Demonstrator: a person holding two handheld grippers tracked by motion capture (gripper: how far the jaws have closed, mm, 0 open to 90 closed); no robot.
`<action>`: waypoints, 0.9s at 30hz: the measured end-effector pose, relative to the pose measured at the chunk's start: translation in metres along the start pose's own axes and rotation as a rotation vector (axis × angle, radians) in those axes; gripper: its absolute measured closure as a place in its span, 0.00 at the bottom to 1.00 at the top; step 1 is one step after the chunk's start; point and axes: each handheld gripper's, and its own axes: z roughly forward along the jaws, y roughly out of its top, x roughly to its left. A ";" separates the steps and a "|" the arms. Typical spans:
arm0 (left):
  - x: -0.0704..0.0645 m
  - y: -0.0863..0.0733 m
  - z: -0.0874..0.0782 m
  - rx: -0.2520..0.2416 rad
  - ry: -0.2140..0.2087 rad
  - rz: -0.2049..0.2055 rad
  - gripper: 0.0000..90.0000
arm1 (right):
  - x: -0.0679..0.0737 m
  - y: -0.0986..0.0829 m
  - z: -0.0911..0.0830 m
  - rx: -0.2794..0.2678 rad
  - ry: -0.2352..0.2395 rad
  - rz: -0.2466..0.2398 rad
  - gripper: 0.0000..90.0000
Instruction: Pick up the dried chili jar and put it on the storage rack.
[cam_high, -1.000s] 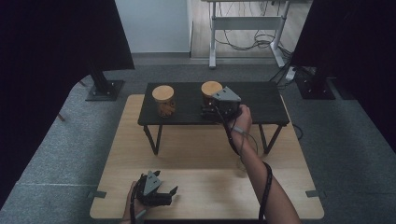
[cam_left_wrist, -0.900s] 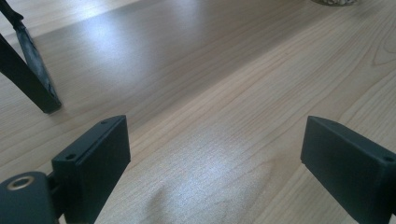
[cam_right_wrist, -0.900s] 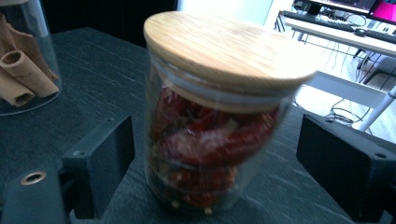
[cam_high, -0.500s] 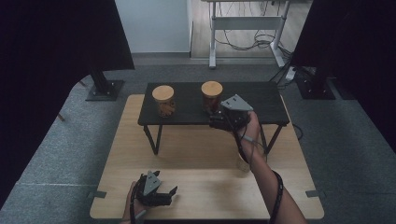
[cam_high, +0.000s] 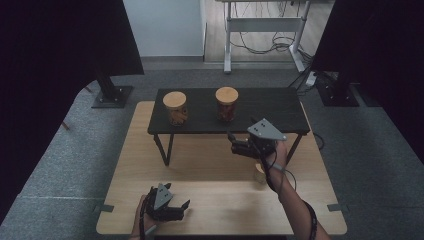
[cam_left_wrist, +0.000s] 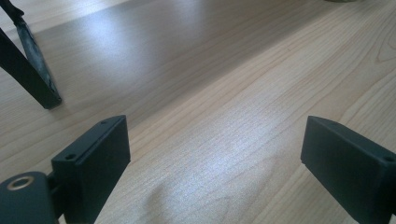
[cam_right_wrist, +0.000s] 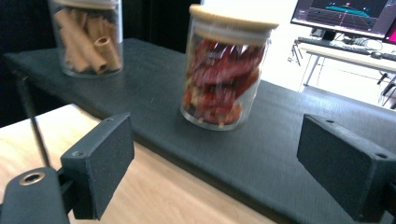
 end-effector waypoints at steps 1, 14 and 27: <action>0.000 0.000 0.000 0.000 0.000 -0.001 0.09 | 0.001 -0.004 -0.004 -0.002 0.003 0.000 0.12; 0.001 -0.001 0.000 0.003 0.005 -0.005 0.09 | 0.014 -0.061 -0.050 -0.045 0.020 0.039 0.12; 0.001 -0.001 -0.001 0.005 0.009 -0.004 0.09 | 0.030 -0.104 -0.070 -0.009 0.044 0.058 0.12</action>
